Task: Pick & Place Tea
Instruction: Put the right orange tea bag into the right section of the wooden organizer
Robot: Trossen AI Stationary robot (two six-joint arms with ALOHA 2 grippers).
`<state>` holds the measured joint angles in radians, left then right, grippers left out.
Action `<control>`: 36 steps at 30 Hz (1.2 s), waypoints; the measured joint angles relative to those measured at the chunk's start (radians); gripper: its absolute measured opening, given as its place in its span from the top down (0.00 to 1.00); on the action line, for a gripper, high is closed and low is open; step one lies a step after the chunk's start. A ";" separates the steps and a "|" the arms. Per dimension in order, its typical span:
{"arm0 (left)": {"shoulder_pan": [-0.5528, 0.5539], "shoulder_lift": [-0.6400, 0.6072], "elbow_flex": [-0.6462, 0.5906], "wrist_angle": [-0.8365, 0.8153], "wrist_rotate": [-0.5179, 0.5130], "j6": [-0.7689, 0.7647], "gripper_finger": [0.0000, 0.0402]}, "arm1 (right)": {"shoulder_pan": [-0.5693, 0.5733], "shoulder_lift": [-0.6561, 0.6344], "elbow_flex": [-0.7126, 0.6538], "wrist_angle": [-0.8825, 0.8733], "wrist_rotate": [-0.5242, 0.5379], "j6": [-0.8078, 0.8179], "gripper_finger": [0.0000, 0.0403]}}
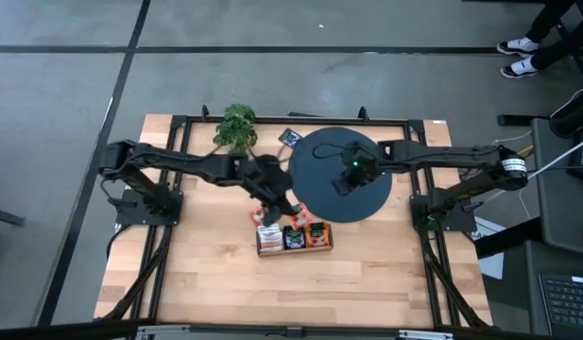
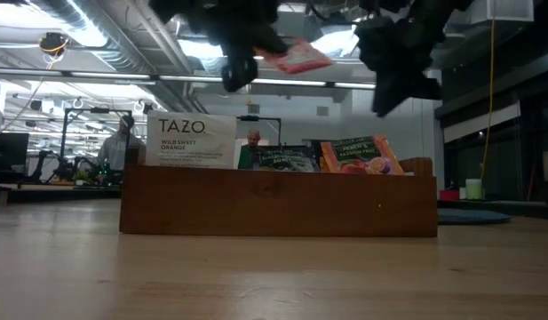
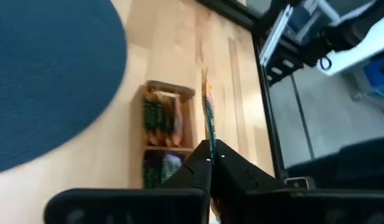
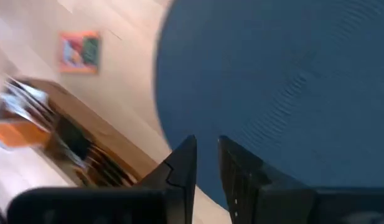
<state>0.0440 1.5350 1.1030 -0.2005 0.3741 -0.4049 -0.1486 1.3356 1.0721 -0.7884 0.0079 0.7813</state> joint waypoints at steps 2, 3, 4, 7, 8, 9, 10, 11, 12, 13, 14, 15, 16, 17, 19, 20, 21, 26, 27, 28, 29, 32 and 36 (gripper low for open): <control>-0.021 0.054 0.060 -0.018 -0.002 0.000 0.99 | 0.000 -0.007 0.000 -0.062 0.017 -0.014 0.83; -0.032 0.081 0.088 -0.031 -0.004 0.000 0.99 | -0.001 -0.011 0.000 -0.101 0.039 -0.017 0.83; -0.045 0.105 0.115 -0.047 -0.012 0.000 0.99 | -0.001 -0.013 0.000 -0.139 0.074 -0.017 0.83; -0.076 0.181 0.198 -0.071 -0.028 0.014 0.99 | -0.005 -0.033 0.000 -0.242 0.168 -0.004 0.83; -0.087 0.203 0.223 -0.094 -0.040 0.021 0.99 | -0.005 -0.040 0.000 -0.263 0.192 -0.003 0.83; -0.097 0.226 0.247 -0.114 -0.050 0.031 0.99 | -0.005 -0.045 0.000 -0.283 0.204 -0.004 0.83; -0.107 0.252 0.274 -0.127 -0.068 0.047 0.99 | -0.005 -0.049 0.000 -0.305 0.218 -0.005 0.83; -0.117 0.274 0.293 -0.145 -0.084 0.066 0.99 | -0.005 -0.054 0.000 -0.321 0.231 -0.009 0.83; -0.127 0.294 0.310 -0.171 -0.098 0.083 0.99 | -0.004 -0.058 -0.001 -0.332 0.235 -0.013 0.83; -0.137 0.316 0.330 -0.186 -0.115 0.100 0.99 | -0.005 -0.059 -0.001 -0.341 0.245 -0.026 0.83; -0.145 0.335 0.348 -0.191 -0.134 0.115 0.99 | -0.005 -0.059 -0.001 -0.352 0.248 -0.032 0.83; -0.154 0.351 0.361 -0.211 -0.152 0.127 0.99 | -0.005 -0.060 -0.001 -0.360 0.247 -0.036 0.83; -0.162 0.368 0.376 -0.225 -0.167 0.135 0.99 | -0.005 -0.062 -0.002 -0.364 0.249 -0.037 0.83; -0.169 0.386 0.390 -0.222 -0.183 0.138 0.99 | -0.005 -0.062 -0.002 -0.367 0.251 -0.043 0.83; -0.179 0.411 0.404 -0.235 -0.214 0.139 0.99 | -0.004 -0.062 -0.002 -0.369 0.253 -0.055 0.83; -0.185 0.423 0.414 -0.237 -0.237 0.140 0.99 | -0.004 -0.063 -0.002 -0.370 0.254 -0.057 0.83; -0.188 0.434 0.426 -0.229 -0.257 0.143 0.99 | -0.003 -0.063 -0.002 -0.372 0.254 -0.057 0.83; -0.202 0.471 0.471 -0.274 -0.368 0.186 0.99 | -0.003 -0.063 -0.002 -0.381 0.254 -0.059 0.83; -0.206 0.474 0.477 -0.288 -0.373 0.196 0.99 | -0.003 -0.063 -0.002 -0.385 0.254 -0.059 0.83; -0.207 0.479 0.486 -0.292 -0.374 0.201 0.99 | -0.003 -0.063 -0.002 -0.388 0.254 -0.060 0.83; -0.207 0.482 0.491 -0.290 -0.374 0.202 0.99 | -0.003 -0.063 -0.002 -0.389 0.254 -0.060 0.83; -0.207 0.482 0.494 -0.308 -0.376 0.202 0.99 | -0.003 -0.063 -0.002 -0.391 0.254 -0.061 0.83; -0.206 0.482 0.494 -0.308 -0.381 0.213 0.99 | -0.003 -0.063 -0.002 -0.392 0.254 -0.061 0.83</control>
<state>-0.1623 2.0174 1.5965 -0.5090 -0.0069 -0.1918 -0.1516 1.2728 1.0706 -1.1800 0.2623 0.7204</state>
